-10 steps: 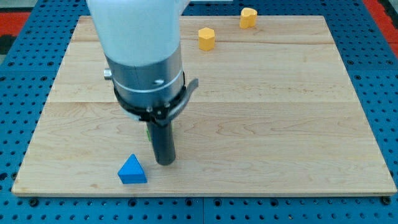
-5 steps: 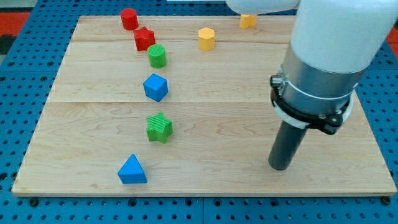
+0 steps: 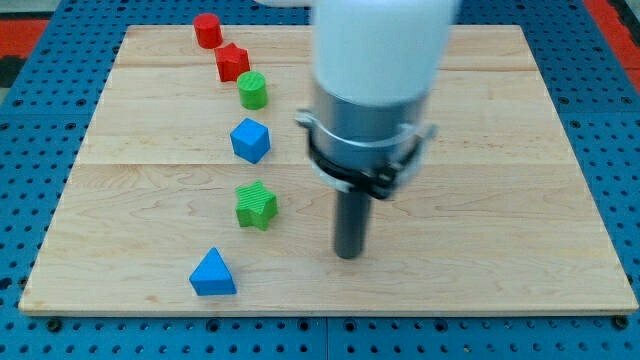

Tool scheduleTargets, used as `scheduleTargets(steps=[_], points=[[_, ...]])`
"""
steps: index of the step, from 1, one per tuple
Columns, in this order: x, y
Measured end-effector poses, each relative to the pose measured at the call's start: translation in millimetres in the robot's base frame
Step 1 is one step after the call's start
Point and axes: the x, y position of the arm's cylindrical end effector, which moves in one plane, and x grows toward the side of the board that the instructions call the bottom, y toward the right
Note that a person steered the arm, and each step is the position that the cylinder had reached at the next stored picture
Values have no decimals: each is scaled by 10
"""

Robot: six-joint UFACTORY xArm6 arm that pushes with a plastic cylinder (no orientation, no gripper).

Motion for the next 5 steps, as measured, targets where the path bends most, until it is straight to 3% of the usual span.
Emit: scheduleTargets(steps=[1,3,5], points=[[-279,-349],[-338,-763],[-318,159]])
